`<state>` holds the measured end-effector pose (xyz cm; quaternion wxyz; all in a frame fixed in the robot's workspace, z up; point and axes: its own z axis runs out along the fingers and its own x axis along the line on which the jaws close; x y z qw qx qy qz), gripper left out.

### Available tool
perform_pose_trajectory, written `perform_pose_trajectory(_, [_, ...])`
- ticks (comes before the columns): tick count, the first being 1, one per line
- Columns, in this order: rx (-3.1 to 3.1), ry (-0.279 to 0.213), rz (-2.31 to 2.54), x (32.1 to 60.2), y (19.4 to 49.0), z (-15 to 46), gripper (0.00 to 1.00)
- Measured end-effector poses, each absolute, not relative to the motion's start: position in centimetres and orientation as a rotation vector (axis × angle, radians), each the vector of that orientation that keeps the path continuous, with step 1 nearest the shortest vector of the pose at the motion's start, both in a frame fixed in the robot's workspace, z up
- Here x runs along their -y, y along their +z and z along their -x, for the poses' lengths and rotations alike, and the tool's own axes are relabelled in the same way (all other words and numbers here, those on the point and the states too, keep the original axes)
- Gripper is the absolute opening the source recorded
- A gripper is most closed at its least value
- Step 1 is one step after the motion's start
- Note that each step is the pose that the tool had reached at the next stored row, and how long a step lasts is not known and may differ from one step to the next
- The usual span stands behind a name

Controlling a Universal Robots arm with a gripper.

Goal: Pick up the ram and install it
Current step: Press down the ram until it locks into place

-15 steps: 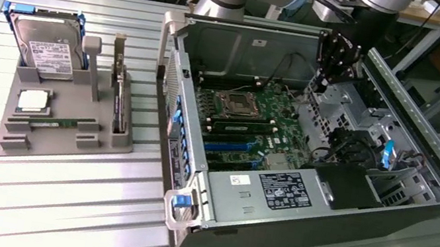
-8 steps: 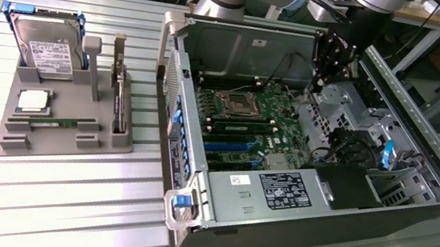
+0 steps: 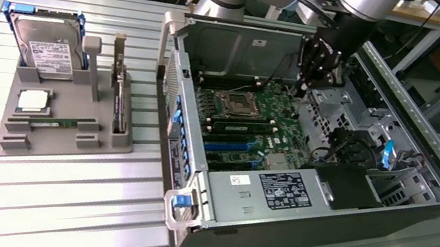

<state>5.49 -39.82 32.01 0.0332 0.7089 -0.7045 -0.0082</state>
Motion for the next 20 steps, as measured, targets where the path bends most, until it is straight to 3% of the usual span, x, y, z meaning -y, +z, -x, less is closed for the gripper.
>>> perform_pose_trajectory(20, [2.167,-0.027,-2.18,40.0,27.6,-5.4,0.1])
